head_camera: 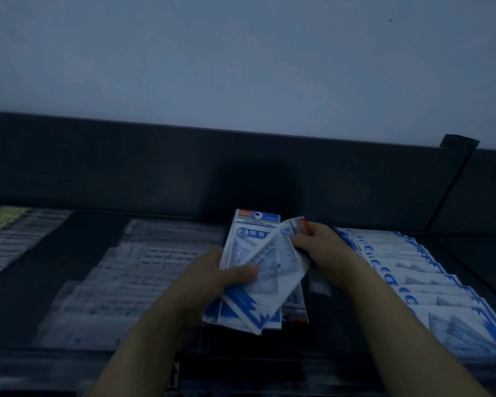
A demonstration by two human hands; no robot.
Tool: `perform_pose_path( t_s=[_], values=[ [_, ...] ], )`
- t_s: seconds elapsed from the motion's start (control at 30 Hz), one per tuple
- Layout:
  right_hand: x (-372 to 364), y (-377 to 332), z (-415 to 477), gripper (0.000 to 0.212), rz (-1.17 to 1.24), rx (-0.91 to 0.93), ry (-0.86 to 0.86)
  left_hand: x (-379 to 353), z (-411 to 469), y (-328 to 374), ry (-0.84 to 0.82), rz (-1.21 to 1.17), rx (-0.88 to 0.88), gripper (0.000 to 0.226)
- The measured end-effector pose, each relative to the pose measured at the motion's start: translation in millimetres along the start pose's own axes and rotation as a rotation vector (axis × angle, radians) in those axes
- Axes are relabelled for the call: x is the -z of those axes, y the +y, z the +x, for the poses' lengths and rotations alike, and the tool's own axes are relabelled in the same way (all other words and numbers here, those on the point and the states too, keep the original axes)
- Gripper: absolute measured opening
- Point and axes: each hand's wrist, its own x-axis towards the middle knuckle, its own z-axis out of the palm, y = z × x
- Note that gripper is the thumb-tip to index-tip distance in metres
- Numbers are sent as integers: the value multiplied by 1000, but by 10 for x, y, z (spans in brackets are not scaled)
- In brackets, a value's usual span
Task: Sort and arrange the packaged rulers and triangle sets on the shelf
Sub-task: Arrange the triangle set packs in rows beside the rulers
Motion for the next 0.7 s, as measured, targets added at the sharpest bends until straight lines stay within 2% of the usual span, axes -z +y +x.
perform_pose_path(
  t_s=[0.07,0.13,0.2,0.23,0.33,0.47,0.57,0.7],
  values=[
    [-40,20,71,10,-76,82,75,-16,25,-26,53,57,-27,27],
    [-18,109,121,12,-244,127,175,-14,61,-60,203,-32,-76,19],
    [42,251,111,15,-469,54,199,-5,99,-87,308,-171,-79,20],
    [78,334,97,13,-509,-21,172,-8,117,-94,326,-194,-64,21],
    [143,477,36,21,-374,-170,165,-83,197,-149,328,-117,16,17],
    [56,464,-53,19,-136,-197,98,-249,287,-166,274,-132,130,15],
    [26,504,-53,14,-101,-183,164,-302,347,-179,279,-163,128,28],
    [-13,561,-78,20,-29,-193,180,-308,309,-200,263,-256,100,19]
  ],
)
